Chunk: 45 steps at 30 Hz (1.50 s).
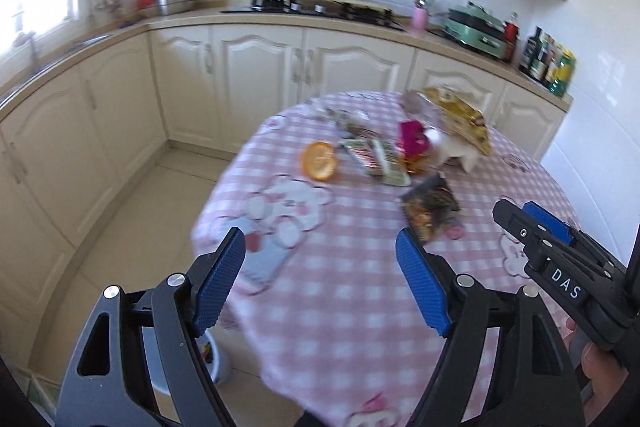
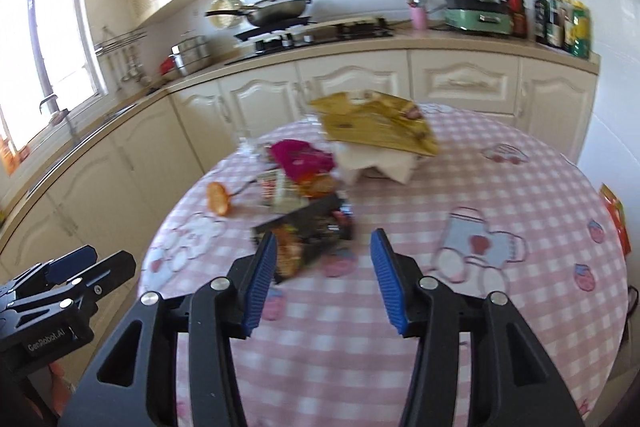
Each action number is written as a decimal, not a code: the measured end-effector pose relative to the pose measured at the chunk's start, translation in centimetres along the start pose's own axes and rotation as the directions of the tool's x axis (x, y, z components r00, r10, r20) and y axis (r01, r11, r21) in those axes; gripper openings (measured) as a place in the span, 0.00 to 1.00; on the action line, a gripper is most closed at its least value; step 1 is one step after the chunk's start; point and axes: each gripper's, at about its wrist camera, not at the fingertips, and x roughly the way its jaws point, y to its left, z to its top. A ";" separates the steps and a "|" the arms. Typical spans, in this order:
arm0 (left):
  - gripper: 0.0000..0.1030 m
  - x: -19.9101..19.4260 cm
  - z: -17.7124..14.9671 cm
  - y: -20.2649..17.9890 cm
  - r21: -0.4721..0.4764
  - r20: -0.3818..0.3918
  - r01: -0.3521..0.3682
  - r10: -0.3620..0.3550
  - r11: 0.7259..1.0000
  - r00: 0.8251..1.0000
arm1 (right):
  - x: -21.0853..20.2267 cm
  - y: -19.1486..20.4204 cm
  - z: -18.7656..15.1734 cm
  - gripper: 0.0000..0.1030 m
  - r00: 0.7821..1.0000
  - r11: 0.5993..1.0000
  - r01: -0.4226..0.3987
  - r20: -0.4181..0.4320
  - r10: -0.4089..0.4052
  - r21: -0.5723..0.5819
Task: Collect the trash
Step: 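Return to the table and grasp a small wrapper with the left tool, then grasp the orange peel with the right tool while the left tool holds its wrapper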
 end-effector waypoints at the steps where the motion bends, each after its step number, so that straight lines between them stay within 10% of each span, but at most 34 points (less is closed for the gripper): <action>1: 0.72 0.6 0.2 -0.7 0.007 -0.008 0.015 -0.015 1.000 1.000 | 0.2 -0.9 0.0 0.47 1.000 1.000 0.009 -0.004 -0.009 0.011; 16: 0.70 10.4 1.7 -7.2 0.057 -0.182 0.079 -0.067 0.995 0.981 | 5.3 -5.0 1.0 0.48 0.994 0.996 0.002 -0.107 0.008 0.092; 22: 0.16 11.1 1.3 -7.7 0.053 -0.209 0.187 -0.173 0.981 0.963 | 6.3 -4.8 1.2 0.48 0.992 0.994 -0.008 -0.126 0.022 0.106; 26: 0.02 9.4 1.3 -6.9 0.043 -0.164 0.230 -0.221 0.972 0.961 | 6.1 -3.8 1.4 0.48 0.993 0.996 -0.012 -0.113 0.023 0.093; 45: 0.01 2.6 2.2 10.4 -0.189 0.036 -0.027 0.034 0.982 0.999 | 11.8 11.3 3.2 0.50 0.975 0.983 -0.163 -0.167 0.147 -0.084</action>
